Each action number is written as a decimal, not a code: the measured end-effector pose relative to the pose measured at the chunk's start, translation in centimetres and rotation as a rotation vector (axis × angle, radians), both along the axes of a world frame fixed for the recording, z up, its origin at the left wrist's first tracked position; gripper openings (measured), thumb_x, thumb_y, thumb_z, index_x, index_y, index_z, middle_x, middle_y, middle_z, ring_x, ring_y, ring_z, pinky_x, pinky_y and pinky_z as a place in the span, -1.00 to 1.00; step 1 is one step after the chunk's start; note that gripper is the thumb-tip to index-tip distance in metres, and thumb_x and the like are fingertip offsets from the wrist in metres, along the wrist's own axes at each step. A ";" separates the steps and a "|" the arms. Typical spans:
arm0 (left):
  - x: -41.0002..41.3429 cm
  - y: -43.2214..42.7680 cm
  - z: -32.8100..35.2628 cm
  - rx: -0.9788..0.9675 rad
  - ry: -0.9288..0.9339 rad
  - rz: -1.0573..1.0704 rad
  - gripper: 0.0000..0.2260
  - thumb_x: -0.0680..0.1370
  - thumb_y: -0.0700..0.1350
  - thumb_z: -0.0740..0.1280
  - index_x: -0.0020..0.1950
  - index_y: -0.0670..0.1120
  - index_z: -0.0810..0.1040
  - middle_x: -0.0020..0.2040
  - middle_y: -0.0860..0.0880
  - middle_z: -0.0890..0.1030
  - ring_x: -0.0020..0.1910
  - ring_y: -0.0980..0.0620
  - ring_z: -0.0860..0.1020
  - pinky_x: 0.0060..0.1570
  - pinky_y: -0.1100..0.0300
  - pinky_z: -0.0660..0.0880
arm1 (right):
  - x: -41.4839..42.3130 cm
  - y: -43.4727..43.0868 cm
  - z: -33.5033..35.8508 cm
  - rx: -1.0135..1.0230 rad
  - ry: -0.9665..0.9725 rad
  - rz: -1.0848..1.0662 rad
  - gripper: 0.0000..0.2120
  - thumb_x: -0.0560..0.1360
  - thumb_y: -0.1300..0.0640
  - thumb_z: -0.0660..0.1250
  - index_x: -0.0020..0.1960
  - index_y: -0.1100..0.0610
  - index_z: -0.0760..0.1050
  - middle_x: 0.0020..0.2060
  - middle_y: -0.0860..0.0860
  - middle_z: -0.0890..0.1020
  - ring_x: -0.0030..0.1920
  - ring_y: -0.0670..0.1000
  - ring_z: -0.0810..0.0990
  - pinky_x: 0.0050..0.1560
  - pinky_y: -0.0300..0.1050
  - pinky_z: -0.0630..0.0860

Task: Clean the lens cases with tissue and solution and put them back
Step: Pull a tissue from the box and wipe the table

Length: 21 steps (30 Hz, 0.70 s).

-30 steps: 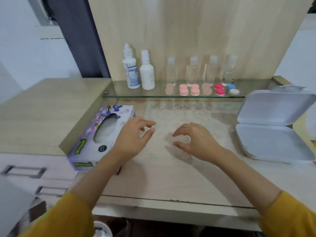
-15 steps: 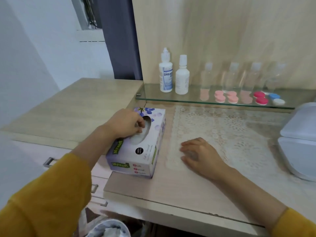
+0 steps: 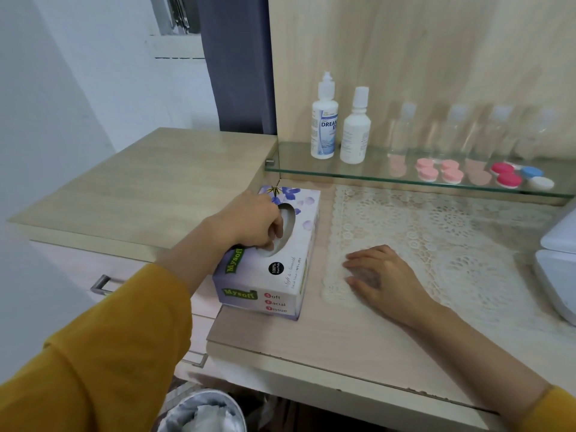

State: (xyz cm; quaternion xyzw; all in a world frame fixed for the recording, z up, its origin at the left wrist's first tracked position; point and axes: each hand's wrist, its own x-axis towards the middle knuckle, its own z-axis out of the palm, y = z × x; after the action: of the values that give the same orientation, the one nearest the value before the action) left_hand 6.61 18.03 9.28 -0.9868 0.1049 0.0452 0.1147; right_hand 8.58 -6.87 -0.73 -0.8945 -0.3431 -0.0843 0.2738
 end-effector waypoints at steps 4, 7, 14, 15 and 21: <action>0.0 -0.2 -0.3 -0.034 0.002 -0.004 -0.82 0.41 -0.11 0.37 -0.02 0.07 0.63 -0.06 0.08 0.62 -0.08 0.09 0.46 -0.19 0.24 0.31 | 0.0 0.0 -0.1 0.009 -0.007 -0.002 -0.79 0.39 0.13 0.44 0.03 0.11 0.63 0.03 -0.05 0.64 0.07 0.06 0.49 0.02 -0.16 0.37; 0.0 -0.3 -0.5 -0.086 0.010 0.021 -0.78 0.39 -0.25 0.28 -0.13 0.04 0.64 -0.16 0.08 0.63 -0.11 0.07 0.49 -0.15 0.18 0.43 | 0.0 0.0 -0.1 0.012 -0.005 0.000 -0.78 0.40 0.12 0.44 0.04 0.10 0.63 0.04 -0.06 0.63 0.08 0.05 0.48 0.03 -0.17 0.36; 0.0 0.0 -0.5 -0.210 0.046 0.073 -0.74 0.40 -0.32 0.22 -0.15 0.00 0.58 -0.19 0.05 0.63 -0.21 0.11 0.42 -0.16 0.18 0.43 | 0.1 -0.1 -0.2 0.020 -0.020 0.012 -0.78 0.40 0.10 0.44 0.05 0.09 0.62 0.04 -0.07 0.63 0.08 0.05 0.48 0.03 -0.17 0.36; 0.0 0.0 -0.5 -0.213 0.064 0.080 -0.74 0.41 -0.33 0.21 -0.13 0.00 0.56 -0.17 0.05 0.63 -0.20 0.11 0.43 -0.15 0.19 0.42 | 0.2 -0.1 -0.3 0.022 -0.021 0.013 -0.77 0.40 0.10 0.44 0.05 0.09 0.63 0.04 -0.07 0.63 0.08 0.05 0.48 0.03 -0.17 0.37; 0.3 0.3 -0.9 -0.213 0.071 0.087 -0.76 0.42 -0.32 0.21 -0.06 -0.02 0.54 -0.12 0.03 0.63 -0.06 -0.01 0.53 -0.08 0.16 0.44 | 0.2 -0.1 -0.3 0.035 -0.009 0.005 -0.77 0.40 0.08 0.44 0.05 0.07 0.62 0.05 -0.09 0.62 0.09 0.01 0.47 0.02 -0.14 0.40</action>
State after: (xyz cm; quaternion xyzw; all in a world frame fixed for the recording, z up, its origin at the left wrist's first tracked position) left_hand 6.88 18.31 8.42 -0.9948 0.0702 0.0737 0.0032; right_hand 8.78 -6.97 -1.01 -0.8884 -0.3452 -0.0935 0.2879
